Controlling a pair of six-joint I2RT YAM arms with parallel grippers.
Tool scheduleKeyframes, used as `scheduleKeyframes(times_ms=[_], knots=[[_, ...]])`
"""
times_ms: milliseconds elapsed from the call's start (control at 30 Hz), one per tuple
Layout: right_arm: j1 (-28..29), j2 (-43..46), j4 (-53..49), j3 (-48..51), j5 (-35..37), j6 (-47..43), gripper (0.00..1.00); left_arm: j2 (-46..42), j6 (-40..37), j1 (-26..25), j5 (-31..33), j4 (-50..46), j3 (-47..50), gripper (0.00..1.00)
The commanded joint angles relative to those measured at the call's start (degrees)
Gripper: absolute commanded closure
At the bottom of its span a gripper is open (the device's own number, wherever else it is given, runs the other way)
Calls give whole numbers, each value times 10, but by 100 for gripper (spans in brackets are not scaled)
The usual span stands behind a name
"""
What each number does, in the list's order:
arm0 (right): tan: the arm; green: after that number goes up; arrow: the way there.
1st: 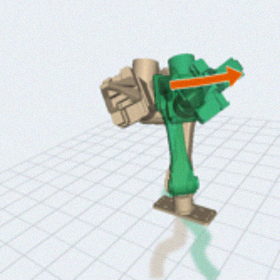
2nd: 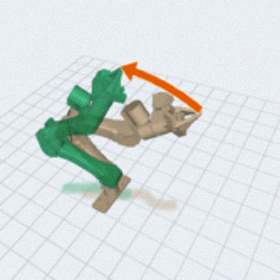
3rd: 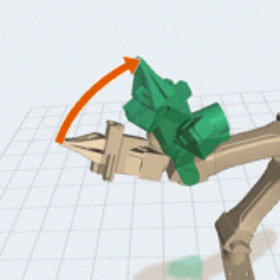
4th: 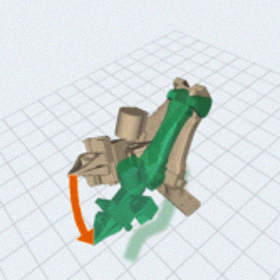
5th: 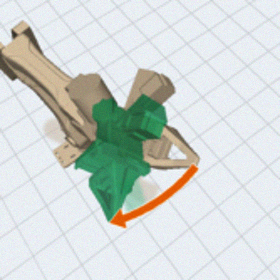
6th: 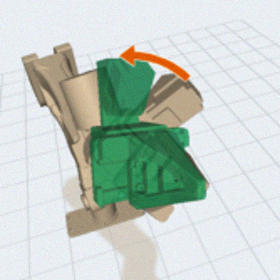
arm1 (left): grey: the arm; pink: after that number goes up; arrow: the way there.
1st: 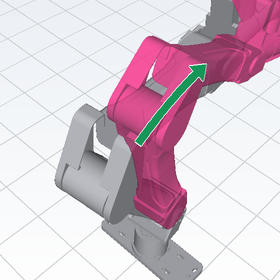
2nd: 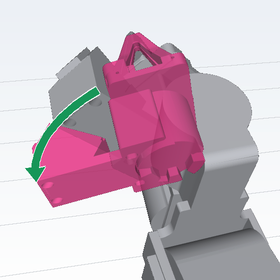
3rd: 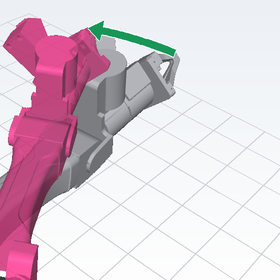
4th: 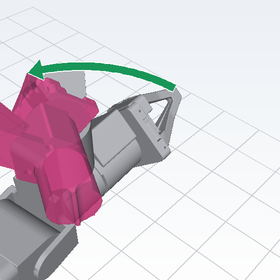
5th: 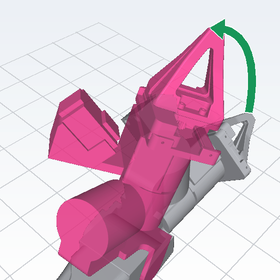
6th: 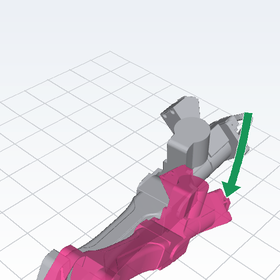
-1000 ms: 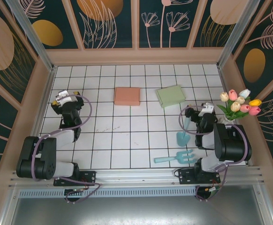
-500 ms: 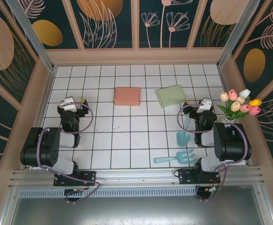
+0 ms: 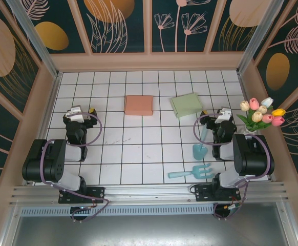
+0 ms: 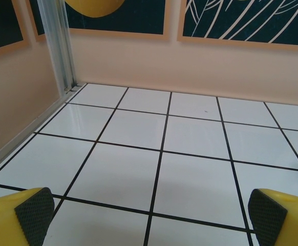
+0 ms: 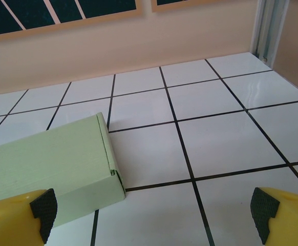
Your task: Fold the paper box
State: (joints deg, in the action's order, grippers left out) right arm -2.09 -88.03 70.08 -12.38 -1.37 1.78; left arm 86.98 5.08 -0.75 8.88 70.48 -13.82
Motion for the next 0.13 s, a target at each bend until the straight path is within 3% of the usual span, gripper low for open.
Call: scheduleKeyframes(times_ms=[0, 100], knots=[[2, -3, 10, -11, 5, -8, 1, 7, -7, 2, -12, 11, -8, 1], [2, -2, 10, -11, 6, -8, 1, 2, -8, 2, -14, 23, 1, 1]])
